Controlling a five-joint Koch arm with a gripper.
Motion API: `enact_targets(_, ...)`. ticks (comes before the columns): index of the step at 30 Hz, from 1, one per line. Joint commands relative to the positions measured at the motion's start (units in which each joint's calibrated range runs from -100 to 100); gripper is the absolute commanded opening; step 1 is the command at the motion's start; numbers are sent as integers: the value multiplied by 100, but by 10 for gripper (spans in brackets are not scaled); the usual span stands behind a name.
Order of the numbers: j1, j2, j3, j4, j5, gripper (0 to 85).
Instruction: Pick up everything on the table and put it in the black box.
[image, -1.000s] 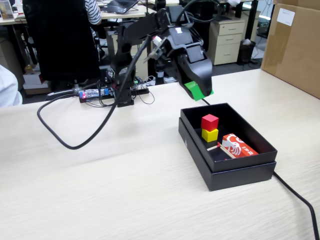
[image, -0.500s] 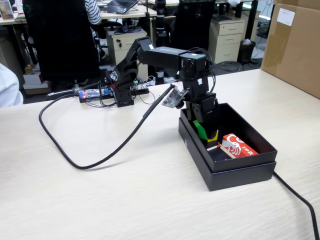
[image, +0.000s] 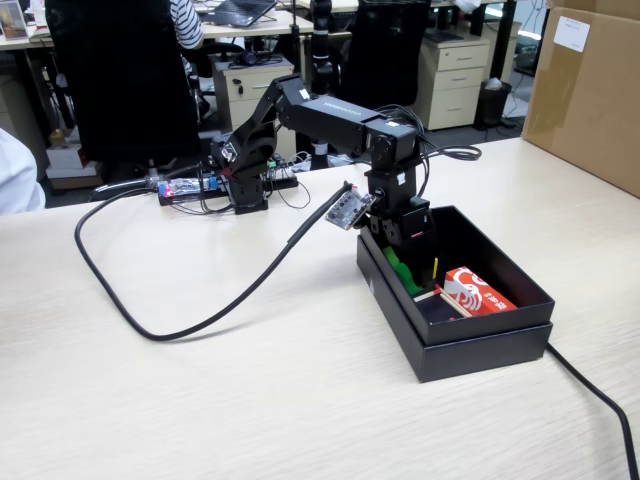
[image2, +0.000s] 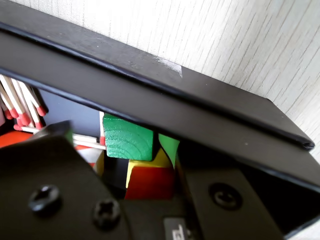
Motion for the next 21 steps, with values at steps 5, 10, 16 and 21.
enact_targets(5, -147, -2043, -30, -62, -24, 443)
enact_targets(10, -425, -4223, -701, -44, -29, 489)
enact_targets(16, -977, -6690, -2632, 517, -176, 487)
enact_targets(21, -1333, -8779, -5044, 1174, -269, 488)
